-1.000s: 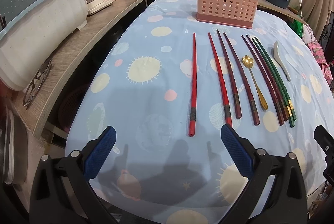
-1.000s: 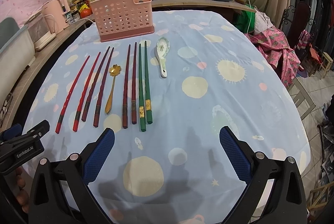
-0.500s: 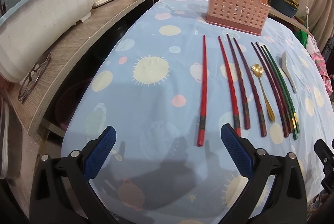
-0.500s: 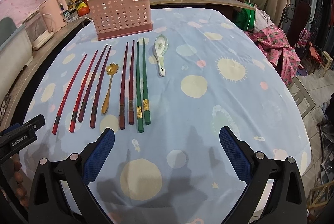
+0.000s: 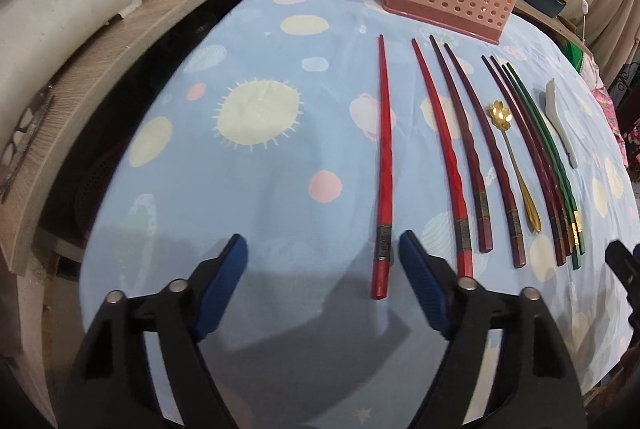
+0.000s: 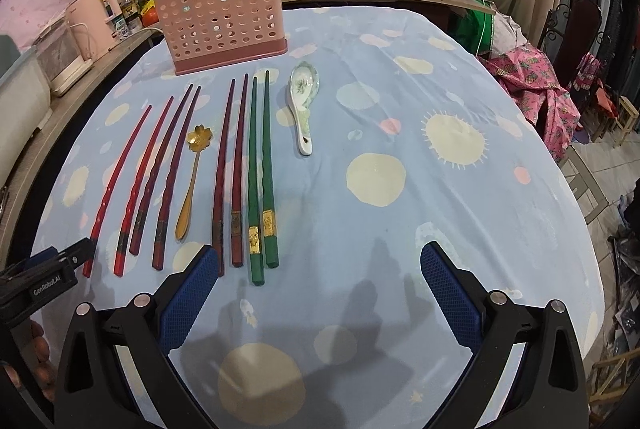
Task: Organize utensils
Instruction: 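Grasp a red chopstick with the left tool while the right tool grasps the white ceramic spoon, then carry chopstick and spoon to the pink basket while both tools open to drop them in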
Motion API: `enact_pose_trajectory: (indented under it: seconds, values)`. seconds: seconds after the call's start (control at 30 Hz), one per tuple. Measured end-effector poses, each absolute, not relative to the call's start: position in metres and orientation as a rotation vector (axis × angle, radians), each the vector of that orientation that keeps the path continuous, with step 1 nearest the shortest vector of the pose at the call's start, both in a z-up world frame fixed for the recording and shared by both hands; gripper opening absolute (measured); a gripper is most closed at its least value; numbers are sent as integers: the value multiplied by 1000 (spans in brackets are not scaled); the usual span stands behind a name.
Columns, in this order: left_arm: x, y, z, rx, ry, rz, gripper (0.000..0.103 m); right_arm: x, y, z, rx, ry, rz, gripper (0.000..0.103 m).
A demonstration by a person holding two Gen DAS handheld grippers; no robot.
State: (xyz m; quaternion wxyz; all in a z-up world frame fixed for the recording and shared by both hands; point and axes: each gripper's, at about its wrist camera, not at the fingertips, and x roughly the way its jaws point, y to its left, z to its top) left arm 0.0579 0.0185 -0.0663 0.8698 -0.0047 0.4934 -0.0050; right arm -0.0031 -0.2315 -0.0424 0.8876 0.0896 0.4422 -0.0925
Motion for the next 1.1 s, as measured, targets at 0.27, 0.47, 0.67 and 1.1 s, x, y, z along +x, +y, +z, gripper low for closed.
enact_pose_trajectory:
  seconds: [0.27,0.47,0.67,1.1]
  values:
    - [60,10,-66,1,1015,-61,45,33,-237,-36,190,866,-163,92]
    - [61,5,-64,-9,1018,-105,21,63,-237,-38,179,857,-128,73]
    - [62,3,-65,-25,1029,-132,9,88,-246,-47,203,882,-121,51]
    - [63,2,-66,-35,1034,-138,8,111,-250,-72,224,943,-83,11]
